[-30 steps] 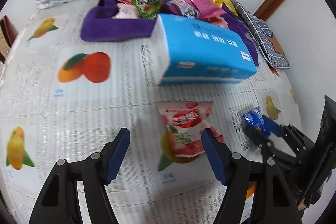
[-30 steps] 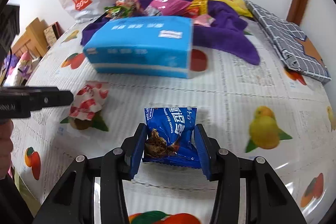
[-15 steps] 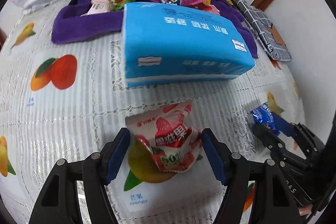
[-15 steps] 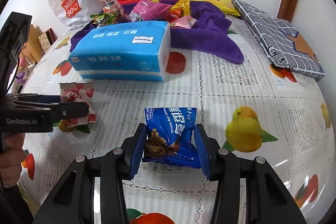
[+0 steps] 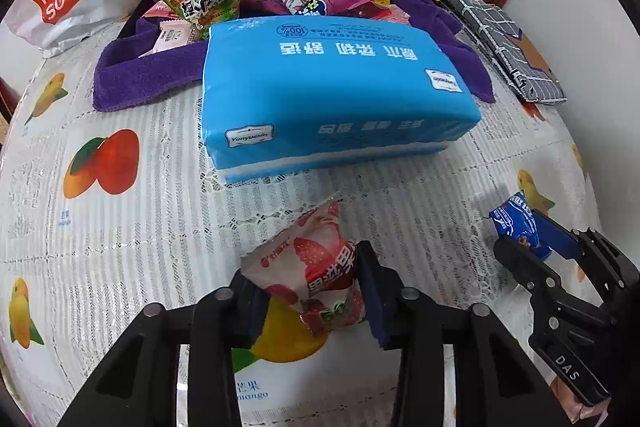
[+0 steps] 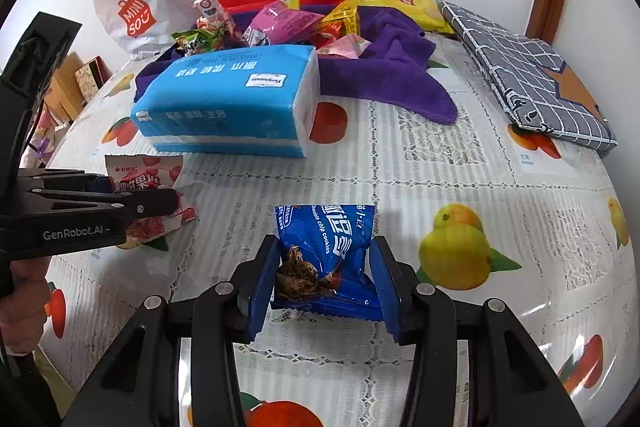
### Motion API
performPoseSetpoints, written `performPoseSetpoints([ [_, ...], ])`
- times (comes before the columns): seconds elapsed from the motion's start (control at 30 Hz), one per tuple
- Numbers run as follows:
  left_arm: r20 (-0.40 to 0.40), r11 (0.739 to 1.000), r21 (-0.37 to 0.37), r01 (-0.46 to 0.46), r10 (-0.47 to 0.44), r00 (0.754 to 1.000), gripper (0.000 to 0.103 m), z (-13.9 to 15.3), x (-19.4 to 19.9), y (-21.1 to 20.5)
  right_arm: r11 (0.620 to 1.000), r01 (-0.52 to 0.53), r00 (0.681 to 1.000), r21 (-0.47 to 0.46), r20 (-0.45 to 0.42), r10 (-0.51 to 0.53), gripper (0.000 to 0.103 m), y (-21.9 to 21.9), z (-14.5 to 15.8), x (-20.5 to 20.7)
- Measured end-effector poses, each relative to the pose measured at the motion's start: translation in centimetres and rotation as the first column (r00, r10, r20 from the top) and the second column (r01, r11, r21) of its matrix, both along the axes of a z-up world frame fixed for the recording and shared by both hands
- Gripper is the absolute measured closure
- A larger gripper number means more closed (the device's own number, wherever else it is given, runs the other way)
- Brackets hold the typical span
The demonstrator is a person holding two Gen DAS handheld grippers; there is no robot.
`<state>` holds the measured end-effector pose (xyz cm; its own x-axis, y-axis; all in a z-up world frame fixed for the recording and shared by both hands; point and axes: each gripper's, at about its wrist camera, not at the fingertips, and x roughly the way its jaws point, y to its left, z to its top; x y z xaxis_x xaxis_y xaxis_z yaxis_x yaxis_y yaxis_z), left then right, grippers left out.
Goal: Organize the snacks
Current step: 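Grasp the red-and-white strawberry snack bag with the left gripper while the right holds the blue packet, then carry both packets past the tissue box to above the purple towel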
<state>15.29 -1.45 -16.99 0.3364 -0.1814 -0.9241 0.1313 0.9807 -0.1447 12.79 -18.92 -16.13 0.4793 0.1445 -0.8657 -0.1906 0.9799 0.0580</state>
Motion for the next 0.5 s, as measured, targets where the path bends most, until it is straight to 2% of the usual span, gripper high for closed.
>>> performPoseSetpoints([
  [0.23, 0.006, 1.0, 0.0, 0.013, -0.013, 1.0, 0.072, 0.6, -0.2, 0.2, 1.0, 0.007, 1.0, 0.002, 0.014, -0.007, 0.057, -0.2, 0.7, 0.1],
  [0.5, 0.017, 1.0, -0.015, 0.02, -0.019, 1.0, 0.073, 1.2, -0.6, 0.9, 1.0, 0.01, 1.0, -0.006, 0.03, -0.01, 0.057, 0.0, 1.4, 0.2],
])
